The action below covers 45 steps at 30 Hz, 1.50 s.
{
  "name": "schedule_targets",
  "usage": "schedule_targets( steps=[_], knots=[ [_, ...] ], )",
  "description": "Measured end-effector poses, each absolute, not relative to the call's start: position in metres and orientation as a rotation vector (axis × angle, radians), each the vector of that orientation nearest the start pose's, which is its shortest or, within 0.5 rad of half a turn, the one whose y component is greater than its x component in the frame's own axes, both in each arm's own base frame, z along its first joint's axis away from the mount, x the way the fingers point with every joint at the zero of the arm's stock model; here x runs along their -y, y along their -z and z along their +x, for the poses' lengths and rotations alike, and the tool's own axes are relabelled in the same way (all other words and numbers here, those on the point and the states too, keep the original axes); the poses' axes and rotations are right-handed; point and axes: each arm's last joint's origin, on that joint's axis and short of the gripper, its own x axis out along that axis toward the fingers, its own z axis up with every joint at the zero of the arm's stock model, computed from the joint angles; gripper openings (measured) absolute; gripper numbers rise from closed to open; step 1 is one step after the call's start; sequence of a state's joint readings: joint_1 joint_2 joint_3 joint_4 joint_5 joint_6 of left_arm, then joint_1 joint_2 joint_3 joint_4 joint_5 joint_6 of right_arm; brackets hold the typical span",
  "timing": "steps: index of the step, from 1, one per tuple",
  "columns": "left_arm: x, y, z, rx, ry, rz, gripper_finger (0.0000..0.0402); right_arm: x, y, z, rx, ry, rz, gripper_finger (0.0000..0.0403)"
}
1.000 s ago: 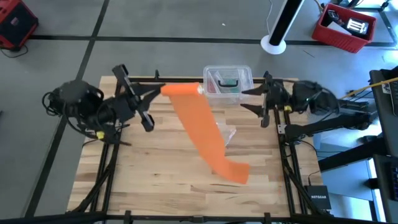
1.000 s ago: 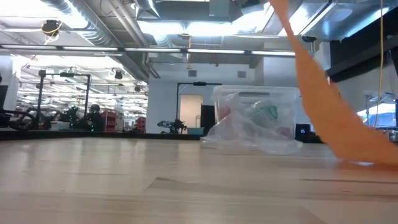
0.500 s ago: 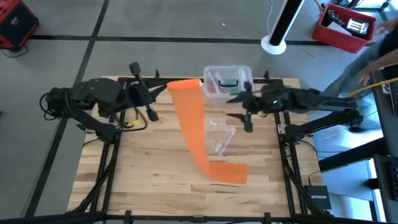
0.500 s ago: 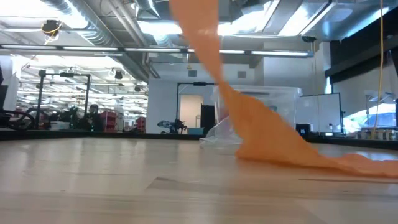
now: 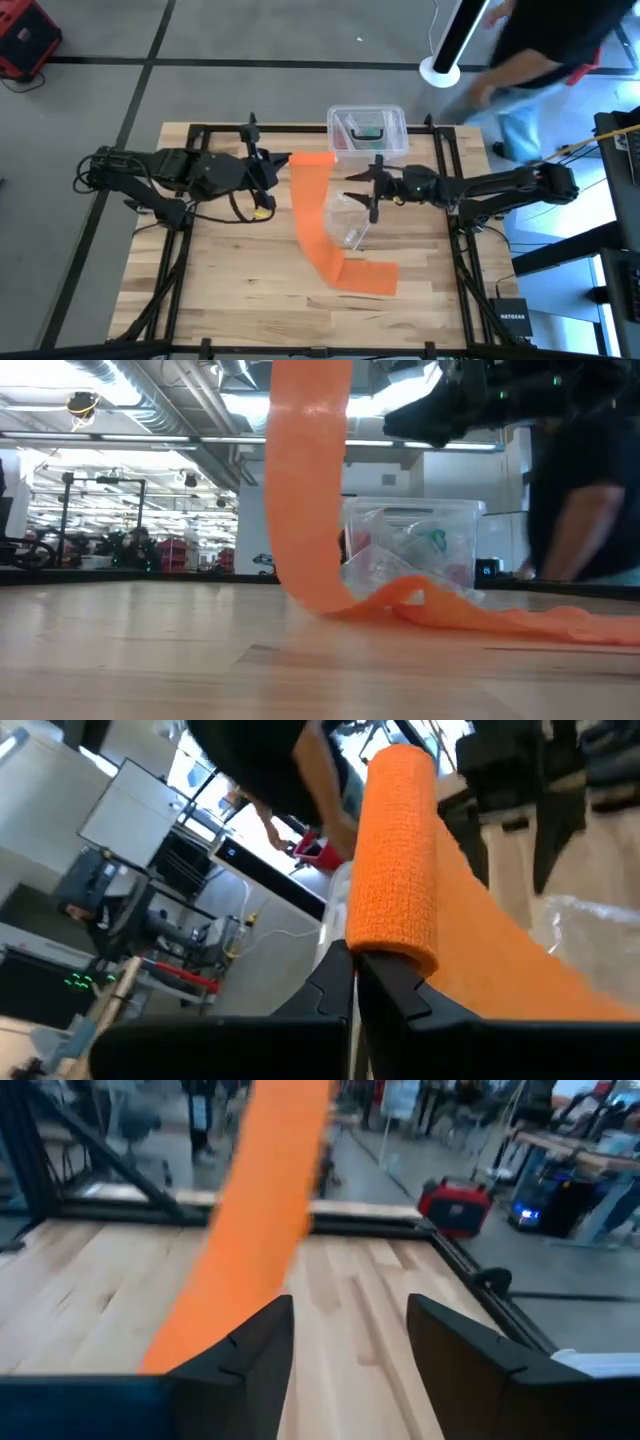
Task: Roll bandage
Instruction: Roll the orange bandage
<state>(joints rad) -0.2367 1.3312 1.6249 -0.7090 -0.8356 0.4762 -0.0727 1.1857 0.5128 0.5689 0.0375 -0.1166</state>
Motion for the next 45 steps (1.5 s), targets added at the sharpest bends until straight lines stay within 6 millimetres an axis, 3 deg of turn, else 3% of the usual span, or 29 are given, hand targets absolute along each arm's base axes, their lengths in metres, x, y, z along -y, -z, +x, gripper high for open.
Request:
schedule_targets(
  steps=[4, 10, 21, 26, 32, 38, 45],
  knots=[
    [0.044, -0.454, 0.25, -0.485, -0.484, 0.649, 0.0, 0.018, -0.22, 0.259, -0.028, 0.042, -0.026, 0.0227],
    [0.046, -0.453, 0.25, -0.477, -0.479, 0.63, 0.0, 0.016, -0.211, 0.285, -0.067, -0.072, 0.035, 0.025],
    [0.055, -0.456, 0.249, -0.441, -0.456, 0.616, 0.0, 0.01, -0.231, 0.3, 0.0, -0.205, 0.022, 0.0226],
    [0.055, -0.459, 0.25, -0.406, -0.467, 0.59, 0.0, 0.003, -0.224, 0.306, -0.017, -0.158, -0.026, 0.0212],
    [0.055, -0.46, 0.251, -0.394, -0.474, 0.57, 0.0, 0.001, -0.222, 0.307, -0.013, -0.15, -0.053, 0.0154],
    [0.055, -0.459, 0.252, -0.397, -0.485, 0.559, 0.0, -0.011, -0.227, 0.306, 0.038, -0.232, -0.111, 0.0019],
    [0.049, -0.456, 0.251, -0.436, -0.554, 0.573, 0.0, -0.043, -0.251, 0.289, 0.104, -0.292, -0.2, 0.0008]
  ],
)
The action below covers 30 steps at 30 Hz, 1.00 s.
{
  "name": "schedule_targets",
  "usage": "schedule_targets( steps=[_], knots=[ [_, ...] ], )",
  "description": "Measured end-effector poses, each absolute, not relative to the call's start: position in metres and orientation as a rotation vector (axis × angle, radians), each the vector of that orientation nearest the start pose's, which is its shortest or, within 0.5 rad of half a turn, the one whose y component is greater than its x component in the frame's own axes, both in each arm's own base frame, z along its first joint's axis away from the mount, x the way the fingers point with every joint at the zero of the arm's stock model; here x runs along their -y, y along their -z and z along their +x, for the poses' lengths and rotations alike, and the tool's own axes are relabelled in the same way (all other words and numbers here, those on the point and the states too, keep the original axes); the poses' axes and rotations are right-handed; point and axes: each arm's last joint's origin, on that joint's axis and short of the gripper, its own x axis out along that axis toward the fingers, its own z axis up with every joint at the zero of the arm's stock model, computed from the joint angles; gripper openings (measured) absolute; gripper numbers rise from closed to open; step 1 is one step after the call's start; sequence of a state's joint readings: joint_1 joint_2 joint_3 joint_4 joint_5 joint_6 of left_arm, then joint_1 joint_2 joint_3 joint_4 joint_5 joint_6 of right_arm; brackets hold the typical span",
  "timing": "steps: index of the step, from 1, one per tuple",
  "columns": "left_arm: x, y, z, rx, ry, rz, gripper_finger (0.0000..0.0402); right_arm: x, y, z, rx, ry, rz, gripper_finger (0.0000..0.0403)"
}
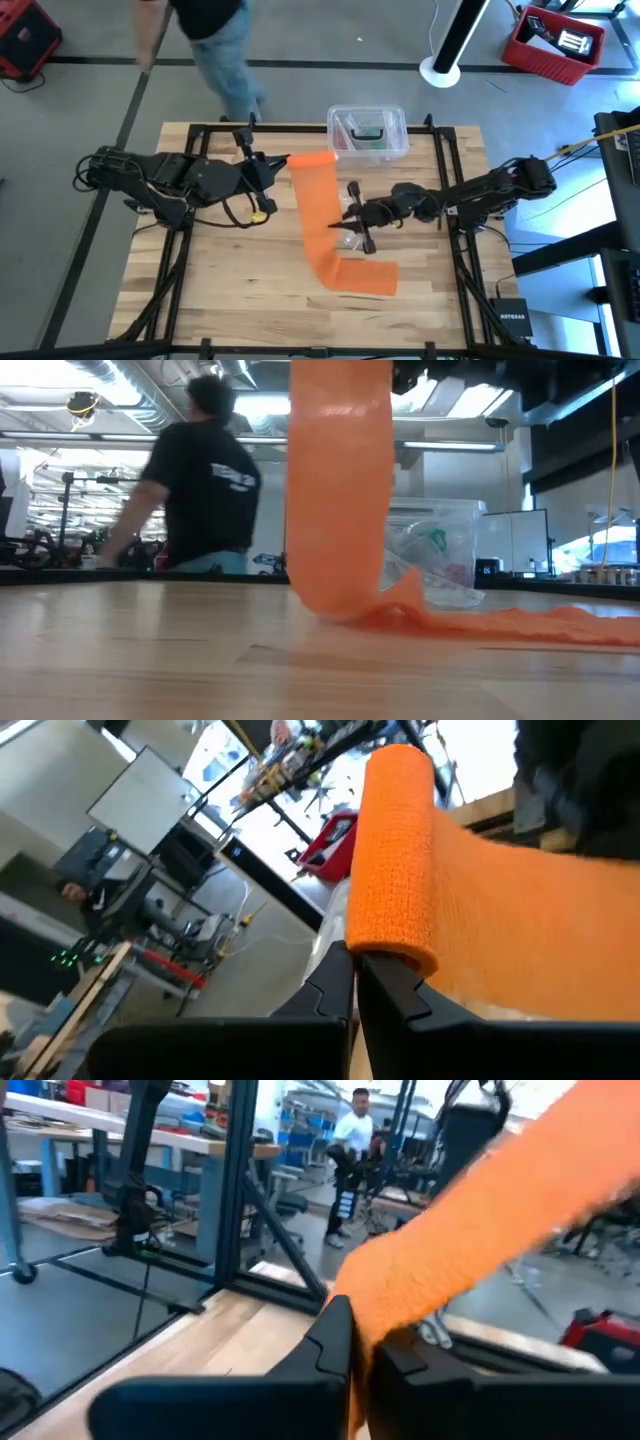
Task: Roll bandage
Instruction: Roll the orange bandage
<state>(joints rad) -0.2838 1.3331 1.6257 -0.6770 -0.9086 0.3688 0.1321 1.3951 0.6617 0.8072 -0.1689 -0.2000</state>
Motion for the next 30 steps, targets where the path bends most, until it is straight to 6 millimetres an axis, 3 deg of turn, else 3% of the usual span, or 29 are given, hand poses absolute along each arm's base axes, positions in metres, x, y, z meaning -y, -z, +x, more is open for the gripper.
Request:
schedule_targets(
  steps=[9, 17, 30],
  knots=[
    [0.035, -0.441, 0.262, -0.52, -0.617, 0.545, 0.0, -0.071, -0.283, 0.269, 0.203, -0.382, -0.217, 0.0004],
    [0.036, -0.395, 0.278, -0.622, -0.618, 0.578, 0.0, -0.091, -0.324, 0.278, 0.147, -0.376, -0.303, 0.0003],
    [0.066, -0.328, 0.284, -0.644, -0.535, 0.634, 0.0, -0.085, -0.408, 0.279, 0.231, -0.115, -0.34, 0.0006]
  ],
)
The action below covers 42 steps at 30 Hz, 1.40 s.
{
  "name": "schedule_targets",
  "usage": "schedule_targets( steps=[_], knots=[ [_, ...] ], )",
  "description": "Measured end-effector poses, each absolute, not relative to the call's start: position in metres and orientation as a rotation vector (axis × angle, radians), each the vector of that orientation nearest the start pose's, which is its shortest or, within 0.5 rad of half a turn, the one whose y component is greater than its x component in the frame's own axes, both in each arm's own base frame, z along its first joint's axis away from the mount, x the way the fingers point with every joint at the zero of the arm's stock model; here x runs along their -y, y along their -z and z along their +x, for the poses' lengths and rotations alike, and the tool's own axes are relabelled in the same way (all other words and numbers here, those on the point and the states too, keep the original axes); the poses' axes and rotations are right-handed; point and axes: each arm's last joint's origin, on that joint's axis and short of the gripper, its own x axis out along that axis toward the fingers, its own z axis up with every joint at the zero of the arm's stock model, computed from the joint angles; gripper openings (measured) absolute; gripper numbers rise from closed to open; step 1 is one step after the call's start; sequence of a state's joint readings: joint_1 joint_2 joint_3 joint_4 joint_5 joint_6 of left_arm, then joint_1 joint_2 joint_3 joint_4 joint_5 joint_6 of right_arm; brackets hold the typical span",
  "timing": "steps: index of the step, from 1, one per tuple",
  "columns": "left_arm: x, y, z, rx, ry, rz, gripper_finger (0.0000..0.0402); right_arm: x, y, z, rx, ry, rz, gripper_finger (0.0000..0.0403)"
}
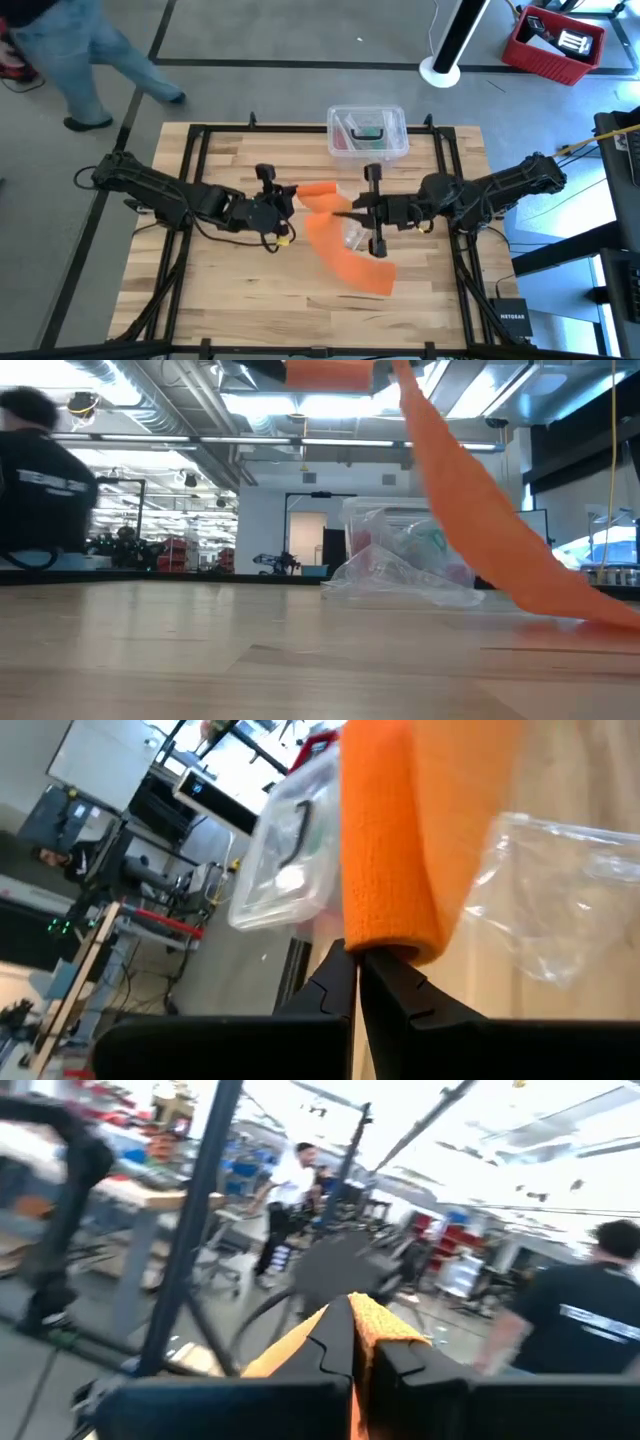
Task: Roll bandage
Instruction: Roll the orange bandage
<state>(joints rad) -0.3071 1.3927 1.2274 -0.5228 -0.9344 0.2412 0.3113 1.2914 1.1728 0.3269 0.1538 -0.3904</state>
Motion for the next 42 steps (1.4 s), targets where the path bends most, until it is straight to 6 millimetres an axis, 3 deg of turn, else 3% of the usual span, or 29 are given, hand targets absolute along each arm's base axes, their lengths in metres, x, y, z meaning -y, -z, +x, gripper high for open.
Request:
schedule_targets(
  steps=[3, 7, 12, 17, 21, 25, 32, 36, 39, 42],
  knots=[
    [0.07, -0.319, 0.287, -0.634, -0.523, 0.639, 0.0, -0.078, -0.418, 0.28, 0.253, -0.074, -0.302, 0.0004],
    [0.077, -0.309, 0.292, -0.634, -0.501, 0.673, 0.0, -0.062, -0.417, 0.284, 0.23, -0.036, -0.197, 0.0003],
    [0.083, -0.302, 0.296, -0.645, -0.482, 0.699, 0.0, -0.047, -0.407, 0.295, 0.165, -0.064, -0.109, 0.0007],
    [0.084, -0.304, 0.29, -0.653, -0.568, 0.757, 0.0, -0.047, -0.391, 0.298, 0.013, -0.08, -0.109, 0.0008],
    [0.078, -0.317, 0.278, -0.641, -0.706, 0.815, 0.0, -0.063, -0.371, 0.294, -0.163, -0.144, -0.112, 0.0009],
    [0.071, -0.335, 0.266, -0.607, -0.73, 0.795, 0.0, -0.078, -0.344, 0.29, -0.284, -0.149, -0.144, 0.0009],
    [0.064, -0.374, 0.248, -0.445, -0.667, 0.625, 0.0, -0.077, -0.299, 0.295, -0.359, -0.088, -0.157, 0.001],
    [0.066, -0.383, 0.248, -0.363, -0.587, 0.562, 0.0, -0.07, -0.29, 0.308, -0.372, -0.046, -0.125, 0.0027],
    [0.068, -0.381, 0.248, -0.371, -0.575, 0.566, 0.0, -0.064, -0.291, 0.311, -0.413, -0.04, -0.115, 0.0068],
    [0.07, -0.383, 0.247, -0.36, -0.569, 0.559, 0.0, -0.062, -0.305, 0.303, -0.467, -0.042, -0.127, 0.0119]
  ],
)
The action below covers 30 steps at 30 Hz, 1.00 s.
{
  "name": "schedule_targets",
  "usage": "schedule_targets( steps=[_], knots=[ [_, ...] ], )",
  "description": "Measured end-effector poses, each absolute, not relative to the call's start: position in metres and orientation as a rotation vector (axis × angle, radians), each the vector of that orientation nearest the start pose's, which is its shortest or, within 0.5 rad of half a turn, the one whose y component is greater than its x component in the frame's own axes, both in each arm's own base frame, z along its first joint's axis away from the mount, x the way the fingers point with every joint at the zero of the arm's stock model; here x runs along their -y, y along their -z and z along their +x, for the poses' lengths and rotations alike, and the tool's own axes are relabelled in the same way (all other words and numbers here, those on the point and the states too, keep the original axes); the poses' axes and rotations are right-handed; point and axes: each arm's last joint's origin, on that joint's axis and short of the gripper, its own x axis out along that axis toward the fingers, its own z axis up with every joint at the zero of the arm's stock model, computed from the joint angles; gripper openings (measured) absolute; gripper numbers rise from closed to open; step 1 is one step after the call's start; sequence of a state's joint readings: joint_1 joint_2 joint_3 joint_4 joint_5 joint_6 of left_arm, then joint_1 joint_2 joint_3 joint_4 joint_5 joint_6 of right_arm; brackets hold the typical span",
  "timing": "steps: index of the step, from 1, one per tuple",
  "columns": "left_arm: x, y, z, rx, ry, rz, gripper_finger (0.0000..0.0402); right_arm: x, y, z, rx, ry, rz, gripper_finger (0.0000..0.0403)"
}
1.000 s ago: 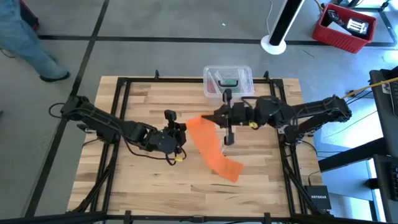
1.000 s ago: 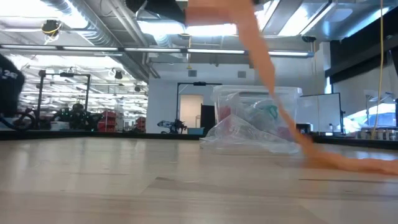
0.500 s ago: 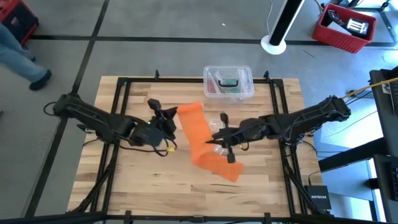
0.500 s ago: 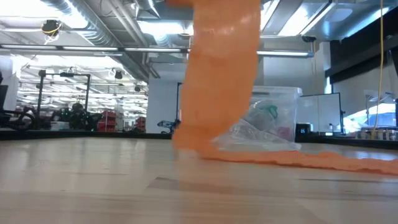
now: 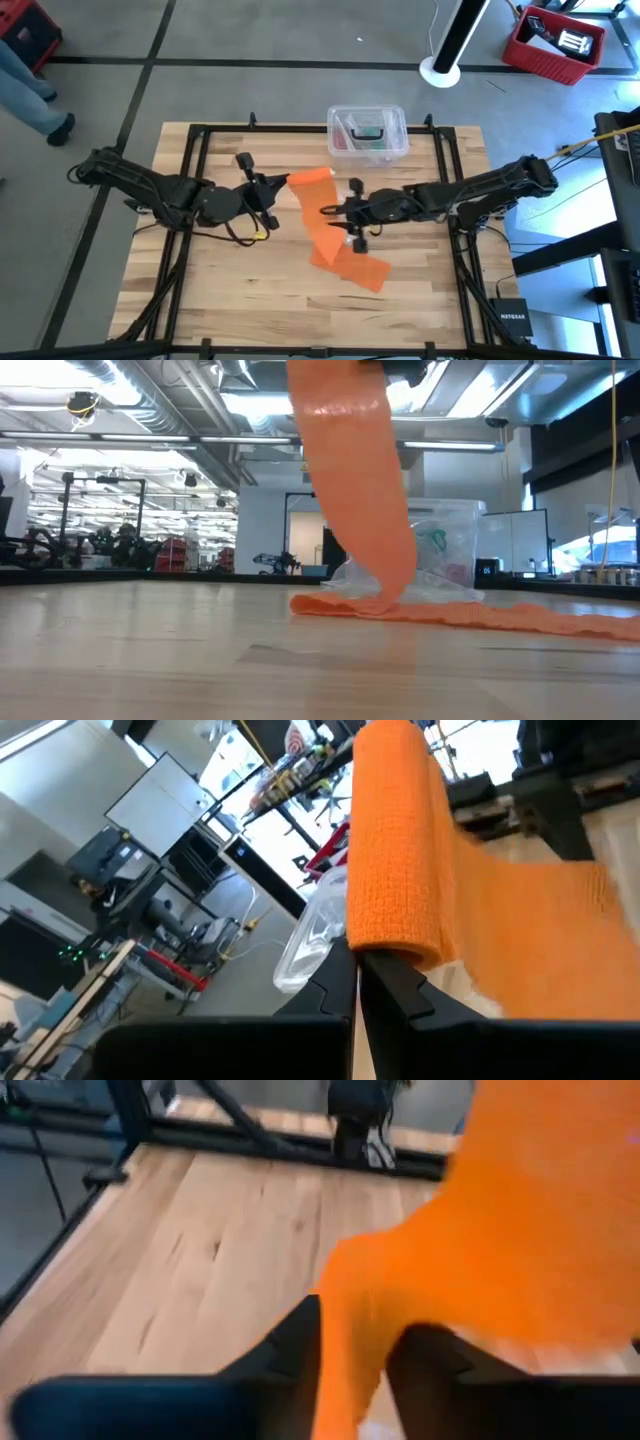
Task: Roll bandage
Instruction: Roll the orange bandage
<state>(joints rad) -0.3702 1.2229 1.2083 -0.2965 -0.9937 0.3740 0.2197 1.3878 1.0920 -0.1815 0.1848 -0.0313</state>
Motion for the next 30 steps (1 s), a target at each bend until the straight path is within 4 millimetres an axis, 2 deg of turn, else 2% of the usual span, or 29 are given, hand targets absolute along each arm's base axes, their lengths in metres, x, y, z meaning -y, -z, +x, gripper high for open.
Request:
schedule_targets(
  steps=[5, 10, 12, 16, 21, 25, 30],
  knots=[
    [0.072, -0.394, 0.238, -0.324, -0.555, 0.542, 0.0, -0.056, -0.329, 0.283, -0.589, -0.026, -0.162, 0.0182],
    [0.072, -0.396, 0.235, -0.314, -0.555, 0.534, 0.0, -0.049, -0.335, 0.262, -0.65, 0.061, -0.209, 0.0201],
    [0.072, -0.396, 0.235, -0.313, -0.556, 0.532, 0.0, -0.049, -0.329, 0.263, -0.591, 0.063, -0.197, 0.0202],
    [0.073, -0.396, 0.235, -0.31, -0.552, 0.523, 0.0, -0.049, -0.303, 0.276, -0.407, 0.001, -0.21, 0.0202],
    [0.077, -0.396, 0.233, -0.305, -0.535, 0.523, 0.0, -0.036, -0.275, 0.285, -0.247, 0.068, -0.192, 0.0202],
    [0.081, -0.396, 0.232, -0.303, -0.517, 0.525, 0.0, -0.027, -0.271, 0.286, -0.181, 0.074, -0.131, 0.0202],
    [0.083, -0.395, 0.232, -0.305, -0.509, 0.534, 0.0, -0.027, -0.273, 0.287, -0.151, 0.047, -0.102, 0.0202]
  ],
)
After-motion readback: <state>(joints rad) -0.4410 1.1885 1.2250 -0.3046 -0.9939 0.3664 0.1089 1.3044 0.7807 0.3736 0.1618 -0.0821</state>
